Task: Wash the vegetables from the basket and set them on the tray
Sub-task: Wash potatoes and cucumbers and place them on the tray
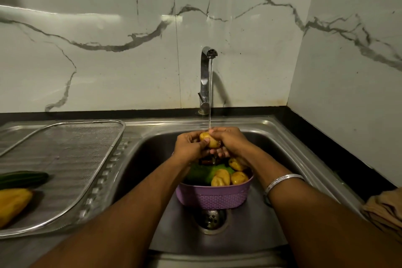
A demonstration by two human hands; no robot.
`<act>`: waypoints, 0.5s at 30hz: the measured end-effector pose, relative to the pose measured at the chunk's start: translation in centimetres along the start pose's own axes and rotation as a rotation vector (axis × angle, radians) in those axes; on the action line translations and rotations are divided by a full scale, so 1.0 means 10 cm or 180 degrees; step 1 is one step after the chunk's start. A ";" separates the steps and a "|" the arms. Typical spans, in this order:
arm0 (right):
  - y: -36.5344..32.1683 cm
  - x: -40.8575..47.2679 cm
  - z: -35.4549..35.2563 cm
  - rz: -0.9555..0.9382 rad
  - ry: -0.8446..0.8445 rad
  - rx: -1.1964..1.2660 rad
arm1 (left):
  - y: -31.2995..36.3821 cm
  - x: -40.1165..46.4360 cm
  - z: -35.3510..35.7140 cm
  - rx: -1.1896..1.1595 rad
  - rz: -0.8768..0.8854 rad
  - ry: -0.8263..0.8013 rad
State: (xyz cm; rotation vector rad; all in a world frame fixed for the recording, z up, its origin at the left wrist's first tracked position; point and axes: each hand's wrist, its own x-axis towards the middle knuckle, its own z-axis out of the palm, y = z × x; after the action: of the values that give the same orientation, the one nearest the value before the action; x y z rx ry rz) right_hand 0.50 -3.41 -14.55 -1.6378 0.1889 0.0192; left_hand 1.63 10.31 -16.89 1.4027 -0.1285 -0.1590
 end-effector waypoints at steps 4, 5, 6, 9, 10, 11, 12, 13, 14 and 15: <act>0.00 0.00 -0.02 0.0095 -0.0146 0.0169 | 0.01 0.02 -0.03 -0.0194 -0.0200 0.0060; 0.01 -0.01 -0.03 0.0066 -0.0075 0.0135 | 0.01 0.02 -0.02 -0.0272 -0.0225 0.0036; 0.01 -0.02 -0.03 0.0028 0.0043 0.0096 | 0.01 0.01 0.00 -0.0335 -0.0242 0.0004; 0.02 -0.06 -0.01 -0.0048 0.0389 0.0141 | 0.02 -0.03 0.05 -0.0346 -0.0207 -0.0131; 0.01 -0.08 0.01 -0.0059 0.0477 0.0187 | 0.02 -0.04 0.05 -0.0338 -0.0201 -0.0143; 0.00 -0.08 0.02 -0.0072 0.0543 0.0224 | 0.02 -0.05 0.05 -0.0347 -0.0200 -0.0144; -0.01 -0.07 0.03 -0.0087 0.0570 0.0240 | 0.03 -0.06 0.05 -0.0380 -0.0206 -0.0136; -0.02 -0.06 0.05 -0.0099 0.0553 0.0241 | 0.04 -0.06 0.05 -0.0409 -0.0207 -0.0120; -0.02 -0.05 0.06 -0.0103 0.0507 0.0240 | 0.05 -0.06 0.04 -0.0445 -0.0202 -0.0089; -0.03 -0.03 0.06 -0.0107 0.0436 0.0254 | 0.06 -0.04 0.03 -0.0498 -0.0194 -0.0038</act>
State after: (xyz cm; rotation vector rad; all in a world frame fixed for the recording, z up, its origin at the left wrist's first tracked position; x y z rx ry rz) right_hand 0.26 -2.74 -14.30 -1.5632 0.2637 -0.1250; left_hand 1.16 10.16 -16.28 1.2503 -0.0813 -0.2235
